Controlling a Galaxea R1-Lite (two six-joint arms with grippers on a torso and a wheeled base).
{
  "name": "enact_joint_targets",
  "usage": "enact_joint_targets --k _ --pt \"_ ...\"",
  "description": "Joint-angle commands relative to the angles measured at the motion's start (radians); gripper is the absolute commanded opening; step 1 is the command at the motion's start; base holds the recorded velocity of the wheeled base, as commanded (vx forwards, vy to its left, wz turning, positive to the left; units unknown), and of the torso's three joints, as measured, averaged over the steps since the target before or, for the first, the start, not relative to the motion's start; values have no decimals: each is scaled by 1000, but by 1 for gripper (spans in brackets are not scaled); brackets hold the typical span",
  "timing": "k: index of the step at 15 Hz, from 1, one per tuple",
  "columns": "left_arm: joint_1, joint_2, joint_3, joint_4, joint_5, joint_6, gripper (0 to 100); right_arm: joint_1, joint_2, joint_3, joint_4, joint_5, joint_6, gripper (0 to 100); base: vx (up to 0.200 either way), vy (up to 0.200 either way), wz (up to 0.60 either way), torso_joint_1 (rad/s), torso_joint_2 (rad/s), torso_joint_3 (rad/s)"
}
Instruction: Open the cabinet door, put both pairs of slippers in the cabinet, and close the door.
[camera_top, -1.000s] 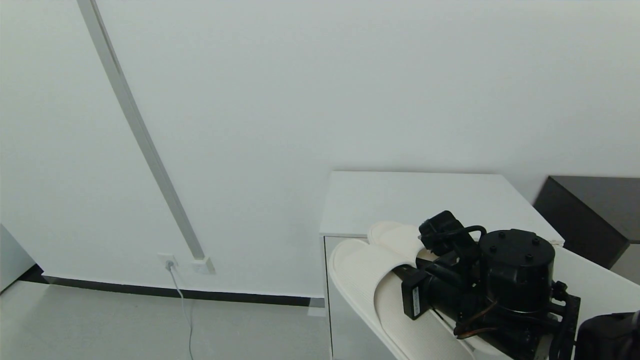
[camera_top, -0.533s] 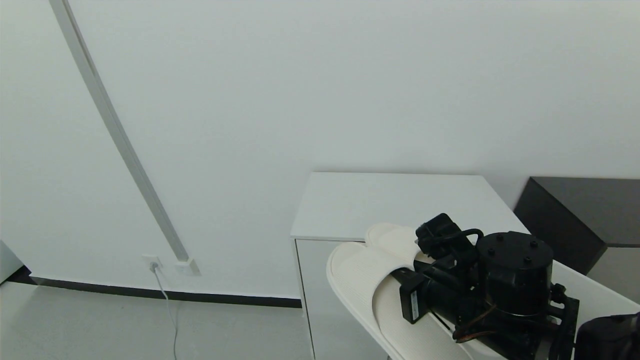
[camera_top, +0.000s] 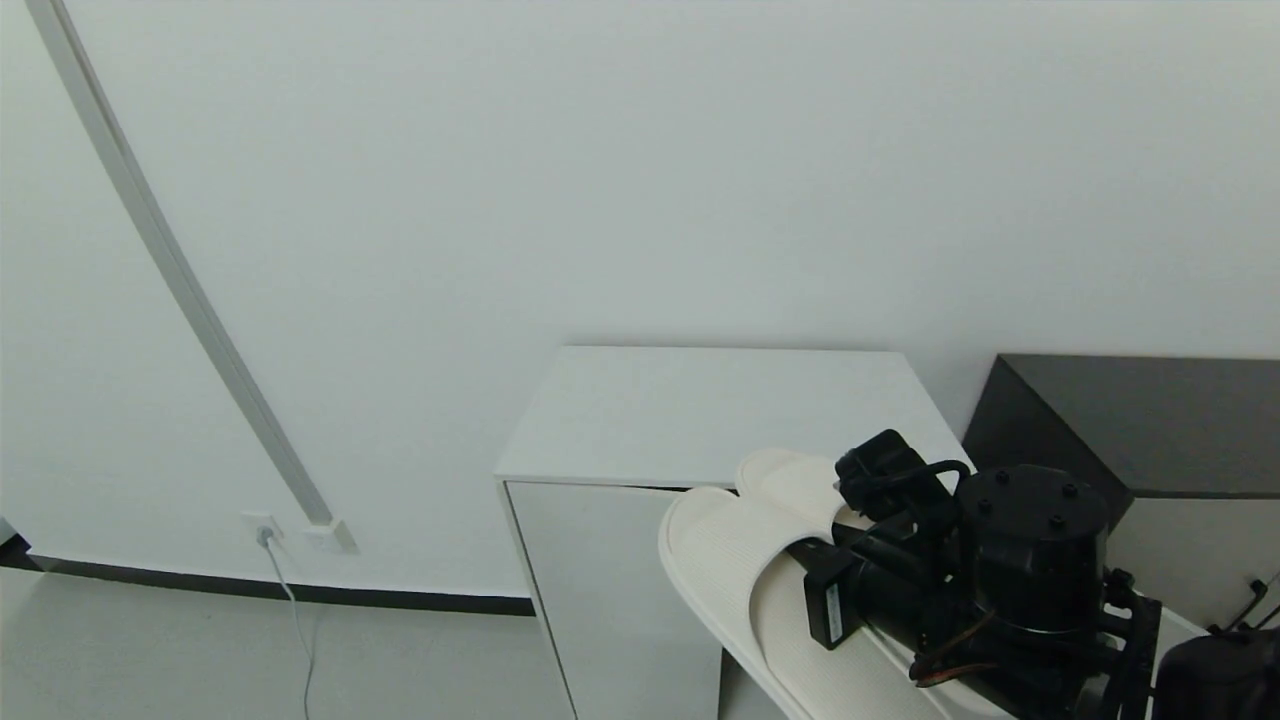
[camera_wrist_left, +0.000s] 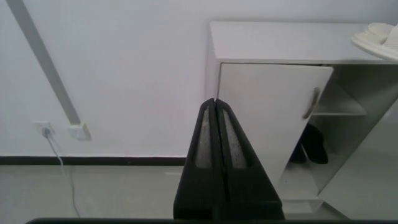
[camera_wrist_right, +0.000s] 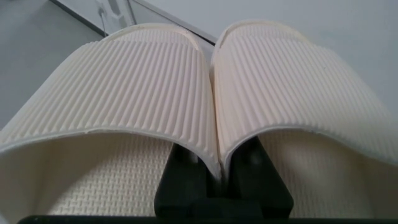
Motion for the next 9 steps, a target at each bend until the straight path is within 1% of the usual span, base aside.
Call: enact_joint_targets --k 1,4,9 --pt "0 0 0 0 0 -1 0 1 2 1 -1 0 0 0 0 -200 0 2 -2 2" --pt "0 1 0 0 0 -1 0 1 1 9 -1 3 -14 0 0 -200 0 -1 4 -1" --pt "0 1 0 0 0 -1 0 1 1 14 -1 4 -20 0 0 0 0 0 0 0"
